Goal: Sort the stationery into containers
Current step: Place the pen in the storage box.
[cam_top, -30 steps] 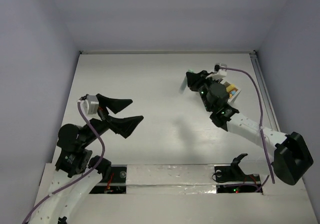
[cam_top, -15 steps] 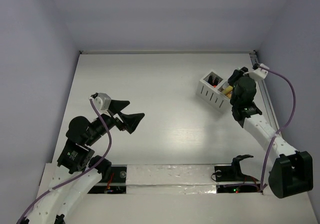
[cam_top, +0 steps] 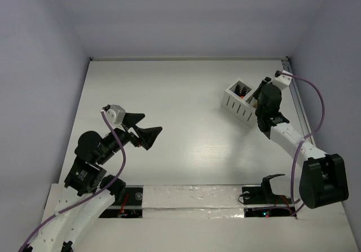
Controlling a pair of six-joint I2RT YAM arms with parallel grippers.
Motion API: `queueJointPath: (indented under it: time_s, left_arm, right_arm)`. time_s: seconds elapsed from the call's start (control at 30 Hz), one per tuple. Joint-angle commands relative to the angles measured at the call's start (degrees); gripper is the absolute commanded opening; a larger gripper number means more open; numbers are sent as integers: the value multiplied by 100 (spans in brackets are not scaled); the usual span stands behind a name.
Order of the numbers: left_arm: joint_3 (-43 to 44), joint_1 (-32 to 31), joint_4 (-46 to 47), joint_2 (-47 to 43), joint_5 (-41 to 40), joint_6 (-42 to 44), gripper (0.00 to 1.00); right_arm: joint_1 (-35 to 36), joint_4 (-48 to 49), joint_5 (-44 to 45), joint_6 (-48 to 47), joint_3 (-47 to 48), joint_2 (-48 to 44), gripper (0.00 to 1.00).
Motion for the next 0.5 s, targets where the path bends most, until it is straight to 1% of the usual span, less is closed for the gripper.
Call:
queueJointPath:
  time_s: [0.0,0.17,0.37,0.47]
  left_arm:
    - [28,-32,249,20,-15,44,99]
    - [28,-32,336,64,29,27,99]
    - [19,-32,372,-77,-129,9,99]
    - [19,-32,354,-112,-305,-52,99]
  right_arm:
    - [-17,100,-240,-28,-87,-64,29]
    - [-17,37,-486,95,-298,-380,49]
    - [-17,-43,-644,69,-324,-442,50]
    - [-17,-51,-837,121,-351,-697,51]
